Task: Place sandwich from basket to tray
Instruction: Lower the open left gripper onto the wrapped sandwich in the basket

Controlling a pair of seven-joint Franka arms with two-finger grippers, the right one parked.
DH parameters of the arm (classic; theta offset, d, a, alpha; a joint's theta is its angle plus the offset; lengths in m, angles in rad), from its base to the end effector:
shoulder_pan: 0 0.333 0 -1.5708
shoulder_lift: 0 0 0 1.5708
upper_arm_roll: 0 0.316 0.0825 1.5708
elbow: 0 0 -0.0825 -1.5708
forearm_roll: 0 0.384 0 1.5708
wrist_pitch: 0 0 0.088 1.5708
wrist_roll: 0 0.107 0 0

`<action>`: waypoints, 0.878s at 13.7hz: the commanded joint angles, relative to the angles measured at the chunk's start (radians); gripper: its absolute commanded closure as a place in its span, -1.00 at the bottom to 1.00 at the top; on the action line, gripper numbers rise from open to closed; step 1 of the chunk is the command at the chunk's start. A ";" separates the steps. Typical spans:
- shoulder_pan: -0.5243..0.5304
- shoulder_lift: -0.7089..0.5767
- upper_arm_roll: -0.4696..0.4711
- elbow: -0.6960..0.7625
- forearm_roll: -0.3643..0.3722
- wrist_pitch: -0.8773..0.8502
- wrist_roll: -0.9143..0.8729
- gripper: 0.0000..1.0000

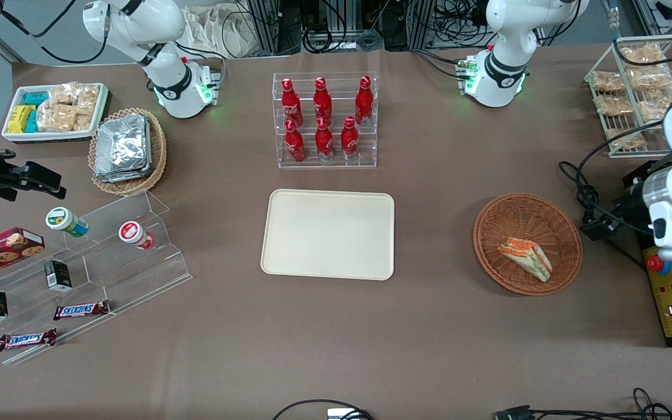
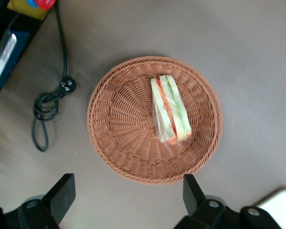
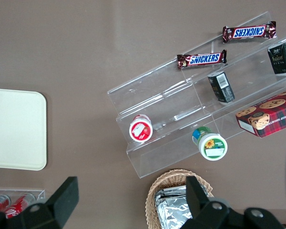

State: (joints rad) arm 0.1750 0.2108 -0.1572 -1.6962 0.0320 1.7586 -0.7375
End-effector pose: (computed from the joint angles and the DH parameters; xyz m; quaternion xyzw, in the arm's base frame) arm 0.6071 0.0198 0.4585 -0.9284 -0.3644 0.0685 0.0247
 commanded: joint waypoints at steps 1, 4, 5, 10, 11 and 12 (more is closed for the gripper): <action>0.012 0.004 -0.010 -0.120 0.009 0.172 -0.171 -1.00; 0.008 0.093 -0.039 -0.145 0.017 0.275 -0.336 -1.00; 0.008 0.117 -0.044 -0.143 0.017 0.297 -0.351 -1.00; 0.001 0.189 -0.070 -0.139 0.054 0.367 -0.405 -1.00; 0.001 0.202 -0.077 -0.132 0.055 0.370 -0.405 -1.00; 0.001 0.206 -0.084 -0.132 0.057 0.371 -0.405 -1.00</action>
State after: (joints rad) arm 0.1732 0.4026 -0.2241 -1.8488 0.0648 2.1270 -1.1161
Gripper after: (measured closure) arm 0.000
